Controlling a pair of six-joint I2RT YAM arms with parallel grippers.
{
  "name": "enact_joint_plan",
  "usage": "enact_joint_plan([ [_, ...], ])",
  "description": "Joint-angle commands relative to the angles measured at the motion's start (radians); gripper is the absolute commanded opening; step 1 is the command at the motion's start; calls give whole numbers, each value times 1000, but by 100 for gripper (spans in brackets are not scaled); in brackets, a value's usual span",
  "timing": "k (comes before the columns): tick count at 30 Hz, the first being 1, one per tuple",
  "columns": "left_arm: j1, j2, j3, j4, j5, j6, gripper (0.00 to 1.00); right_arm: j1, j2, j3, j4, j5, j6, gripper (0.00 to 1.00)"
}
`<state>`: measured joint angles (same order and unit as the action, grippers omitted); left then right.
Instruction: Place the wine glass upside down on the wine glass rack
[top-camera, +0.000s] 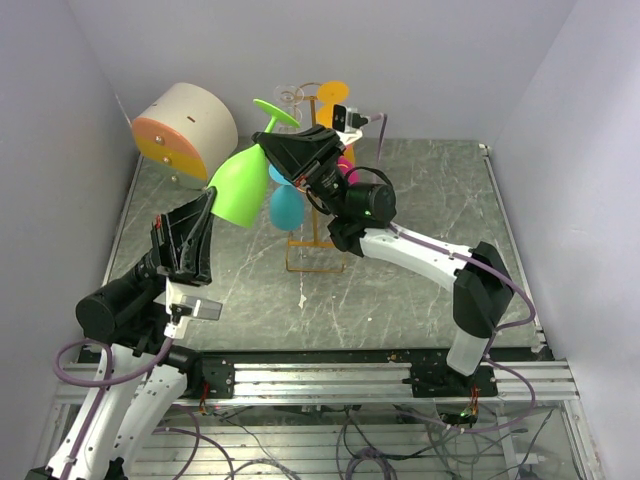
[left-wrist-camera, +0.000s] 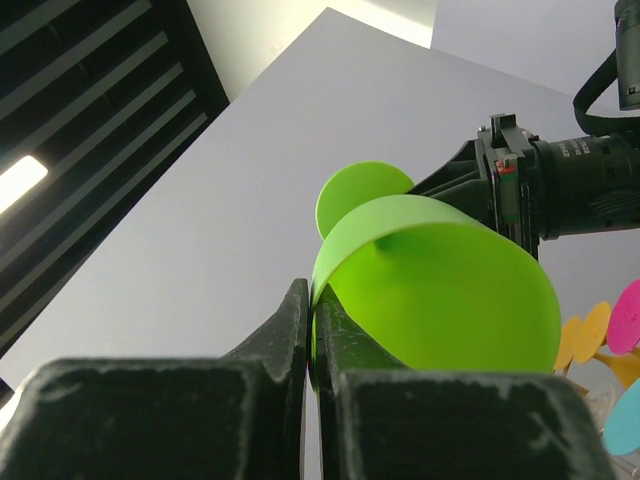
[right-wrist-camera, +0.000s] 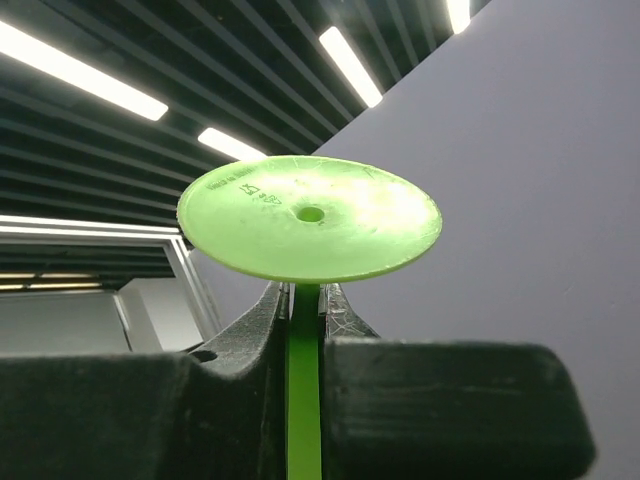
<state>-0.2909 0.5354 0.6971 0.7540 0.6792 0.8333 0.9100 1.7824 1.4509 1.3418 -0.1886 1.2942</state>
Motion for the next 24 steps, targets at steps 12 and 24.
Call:
enact_joint_plan([
  [12, 14, 28, 275, -546, -240, -336, 56, 19, -254, 178, -686, 55, -502, 0],
  [24, 30, 312, 824, -1448, -460, -662, 100, 7, -618, 110, -1229, 365, -1169, 0],
])
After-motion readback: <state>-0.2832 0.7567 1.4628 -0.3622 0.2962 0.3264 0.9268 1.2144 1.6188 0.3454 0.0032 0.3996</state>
